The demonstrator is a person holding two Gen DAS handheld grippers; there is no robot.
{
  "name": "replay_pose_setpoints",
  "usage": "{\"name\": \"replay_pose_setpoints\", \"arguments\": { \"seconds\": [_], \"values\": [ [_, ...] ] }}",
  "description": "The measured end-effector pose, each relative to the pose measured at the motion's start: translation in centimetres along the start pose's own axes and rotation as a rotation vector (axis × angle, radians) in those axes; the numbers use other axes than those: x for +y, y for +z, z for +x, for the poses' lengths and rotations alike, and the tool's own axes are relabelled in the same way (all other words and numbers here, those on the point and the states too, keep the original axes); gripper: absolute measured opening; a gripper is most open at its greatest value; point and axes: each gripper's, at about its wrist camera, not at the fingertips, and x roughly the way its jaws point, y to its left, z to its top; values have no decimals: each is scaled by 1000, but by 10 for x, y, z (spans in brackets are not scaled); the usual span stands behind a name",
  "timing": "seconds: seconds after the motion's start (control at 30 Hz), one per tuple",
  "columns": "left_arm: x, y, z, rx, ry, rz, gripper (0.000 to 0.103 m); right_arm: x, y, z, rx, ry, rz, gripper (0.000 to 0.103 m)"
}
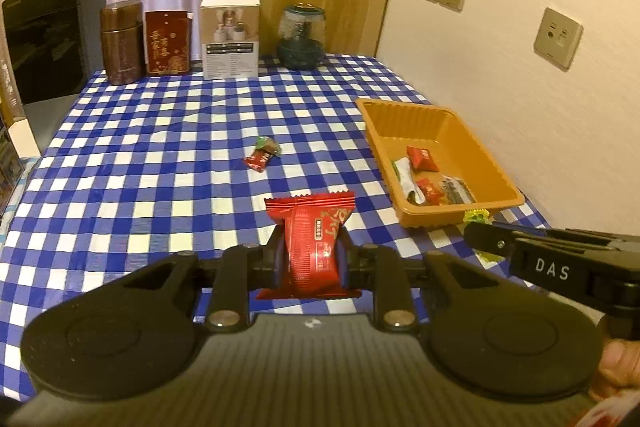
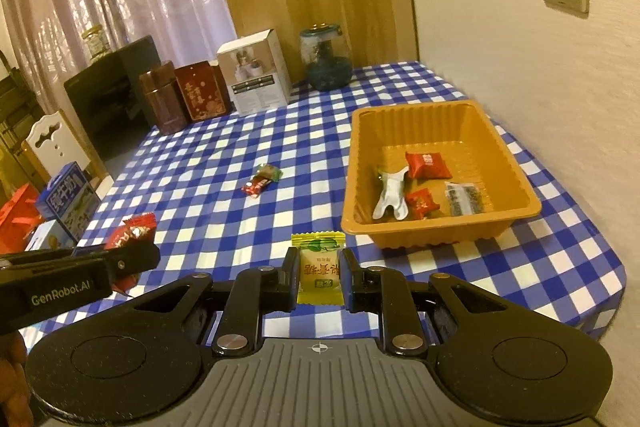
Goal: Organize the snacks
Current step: 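Carry the red packet and yellow-green candy over the orange tray with both grippers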
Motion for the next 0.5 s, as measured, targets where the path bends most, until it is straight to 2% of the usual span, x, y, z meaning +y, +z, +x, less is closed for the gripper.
{"name": "replay_pose_setpoints", "arguments": {
  "seconds": [0.23, 0.5],
  "values": [
    [-19, 4, 9, 8, -48, 25, 22, -14, 2, -5, -15, -32, 5, 21],
    [-54, 19, 31, 12, -115, 56, 22, -54, 13, -9, -41, -105, 39, 21]
  ]
}}
